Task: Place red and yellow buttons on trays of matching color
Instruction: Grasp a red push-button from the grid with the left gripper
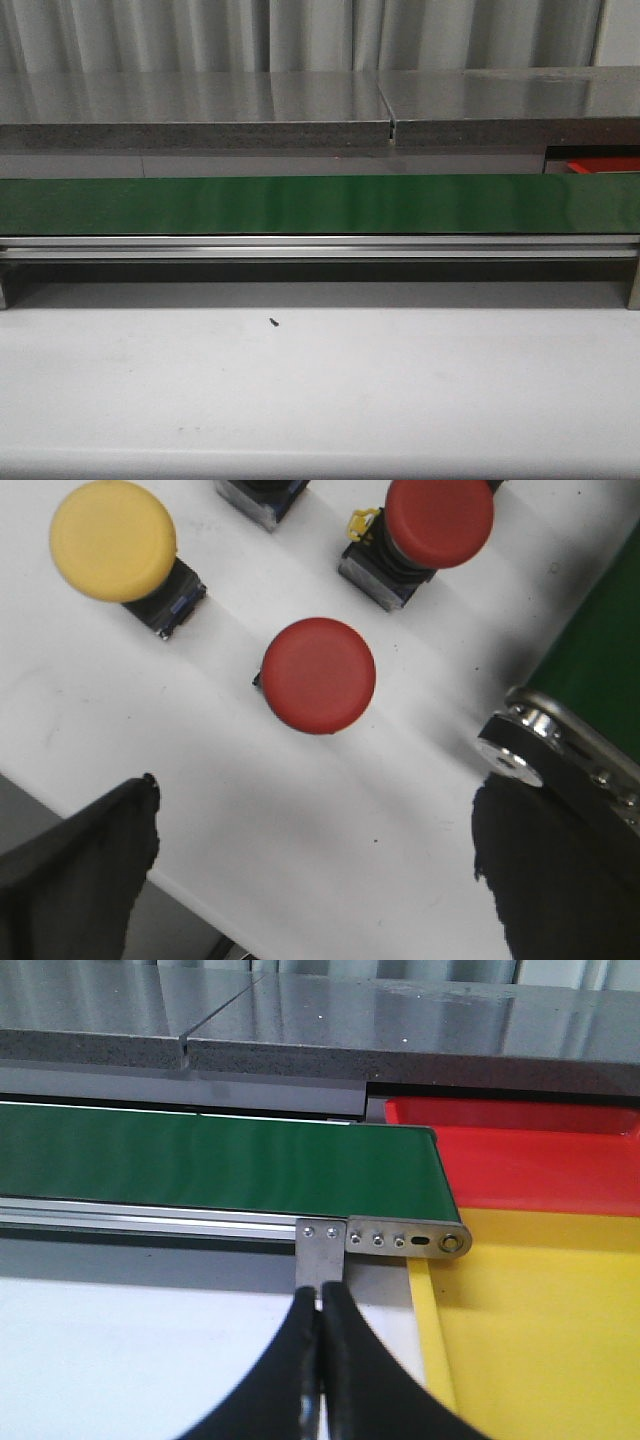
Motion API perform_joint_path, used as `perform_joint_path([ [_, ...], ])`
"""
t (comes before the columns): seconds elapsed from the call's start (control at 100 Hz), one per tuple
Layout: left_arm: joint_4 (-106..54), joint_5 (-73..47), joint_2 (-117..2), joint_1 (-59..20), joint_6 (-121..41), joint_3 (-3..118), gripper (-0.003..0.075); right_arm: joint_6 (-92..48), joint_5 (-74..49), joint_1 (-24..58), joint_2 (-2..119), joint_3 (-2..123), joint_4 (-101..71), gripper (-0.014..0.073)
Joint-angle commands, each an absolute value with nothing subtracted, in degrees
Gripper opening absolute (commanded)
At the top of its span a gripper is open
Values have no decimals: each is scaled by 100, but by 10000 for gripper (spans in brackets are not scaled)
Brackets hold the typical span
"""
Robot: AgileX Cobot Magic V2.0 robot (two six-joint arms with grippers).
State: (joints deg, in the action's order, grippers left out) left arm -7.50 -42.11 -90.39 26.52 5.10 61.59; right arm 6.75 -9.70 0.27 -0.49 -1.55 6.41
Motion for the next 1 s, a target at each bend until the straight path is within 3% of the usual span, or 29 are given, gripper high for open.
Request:
perform_joint_path([
  [0.0,-802,-4106,-9004,2656,551,6489,610,668,-509,30,-16,-151,687,-66],
  [0.99,-843,-4176,-10284,2656,409,7084,606,668,-509,30,-16,-151,687,-66],
])
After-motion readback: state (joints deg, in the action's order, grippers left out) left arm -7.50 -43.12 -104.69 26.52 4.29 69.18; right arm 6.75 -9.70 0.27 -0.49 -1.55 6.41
